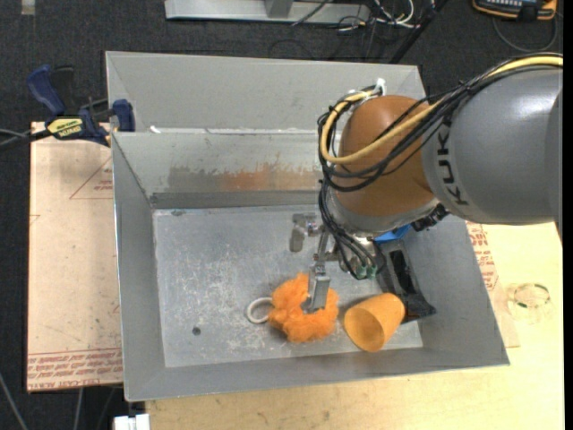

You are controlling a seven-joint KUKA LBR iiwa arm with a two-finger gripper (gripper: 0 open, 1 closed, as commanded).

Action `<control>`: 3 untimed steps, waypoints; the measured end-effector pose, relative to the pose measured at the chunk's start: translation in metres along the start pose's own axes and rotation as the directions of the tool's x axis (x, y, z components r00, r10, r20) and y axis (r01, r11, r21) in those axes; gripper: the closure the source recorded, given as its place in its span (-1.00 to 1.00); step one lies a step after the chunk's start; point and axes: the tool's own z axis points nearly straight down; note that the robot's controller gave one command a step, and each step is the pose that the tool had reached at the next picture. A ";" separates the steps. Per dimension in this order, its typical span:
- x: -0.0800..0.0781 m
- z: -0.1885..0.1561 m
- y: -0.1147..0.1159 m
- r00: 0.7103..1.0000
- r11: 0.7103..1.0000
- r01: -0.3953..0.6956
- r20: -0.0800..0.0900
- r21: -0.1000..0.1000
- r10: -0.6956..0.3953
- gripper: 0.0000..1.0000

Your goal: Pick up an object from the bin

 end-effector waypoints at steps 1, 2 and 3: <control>-0.001 -0.004 0.000 1.000 1.000 -0.001 0.007 -0.001 0.001 -1.00; 0.006 0.009 -0.006 0.998 0.998 0.062 0.013 -0.001 -0.062 -1.00; 0.031 0.037 -0.011 0.971 0.971 0.240 0.006 0.001 -0.240 -1.00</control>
Offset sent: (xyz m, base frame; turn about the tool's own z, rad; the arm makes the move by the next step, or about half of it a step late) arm -0.0335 -0.0270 -0.0553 -0.2161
